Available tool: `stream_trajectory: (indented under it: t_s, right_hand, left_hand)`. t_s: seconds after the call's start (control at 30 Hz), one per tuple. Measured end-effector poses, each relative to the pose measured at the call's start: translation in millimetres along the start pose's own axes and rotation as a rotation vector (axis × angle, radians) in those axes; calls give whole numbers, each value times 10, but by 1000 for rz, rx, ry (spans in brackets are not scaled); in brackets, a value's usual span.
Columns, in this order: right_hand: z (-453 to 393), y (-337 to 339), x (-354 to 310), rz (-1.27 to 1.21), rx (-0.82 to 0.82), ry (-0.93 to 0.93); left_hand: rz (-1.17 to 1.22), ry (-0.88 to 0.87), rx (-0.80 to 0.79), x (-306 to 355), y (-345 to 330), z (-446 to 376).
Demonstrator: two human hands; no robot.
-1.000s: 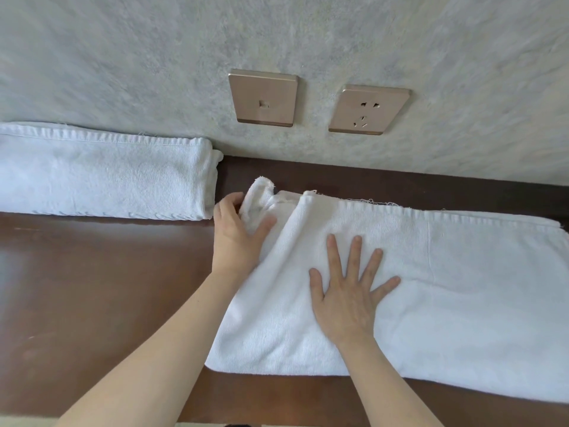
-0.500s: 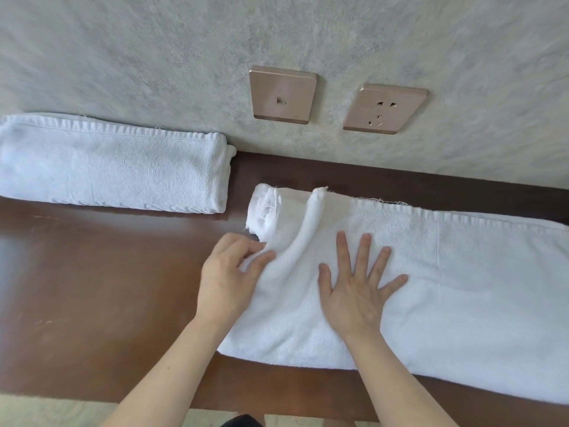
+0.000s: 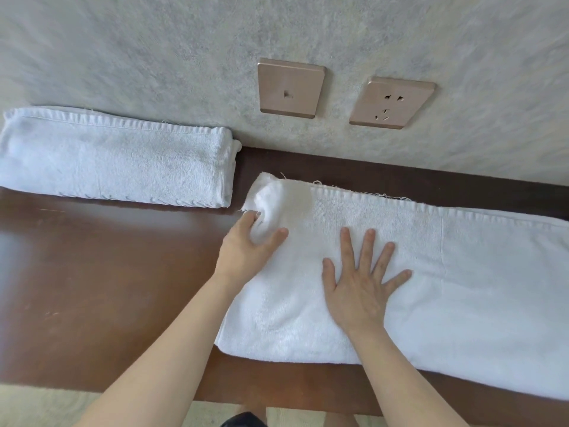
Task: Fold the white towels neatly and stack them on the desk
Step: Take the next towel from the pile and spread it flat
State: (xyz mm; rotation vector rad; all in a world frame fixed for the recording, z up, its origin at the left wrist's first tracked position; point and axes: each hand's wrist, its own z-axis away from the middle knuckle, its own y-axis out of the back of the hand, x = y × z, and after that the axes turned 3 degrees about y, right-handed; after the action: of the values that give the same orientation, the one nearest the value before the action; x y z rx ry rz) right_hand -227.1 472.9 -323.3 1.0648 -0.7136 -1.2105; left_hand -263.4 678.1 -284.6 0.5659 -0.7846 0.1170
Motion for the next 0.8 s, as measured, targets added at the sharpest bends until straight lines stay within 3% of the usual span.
stream_trajectory:
  t_s: [0.17, 0.2, 0.27, 0.33, 0.4, 0.53, 0.67, 0.8]
  right_hand:
    - [6, 23, -4, -11, -17, 8]
    - [8, 25, -4, -10, -15, 13]
    - [15, 25, 2, -9, -10, 34]
    - [24, 13, 11, -16, -5, 49]
    - [32, 1, 8, 0, 1, 58]
    - [25, 0, 0, 24, -7, 50]
    - [17, 9, 3, 21, -12, 47]
    - [25, 11, 8, 22, -13, 51]
  left_hand:
    - [511, 194, -357, 276, 53, -73]
    - [526, 186, -337, 317, 60, -86]
    - [440, 28, -144, 307, 52, -117]
    - [133, -248, 137, 227, 44, -124]
    - [-90, -430, 300, 68, 2, -124]
    - [-116, -202, 337, -165, -16, -146]
    - [-77, -217, 309, -116, 24, -137]
    - [52, -5, 319, 16, 51, -152]
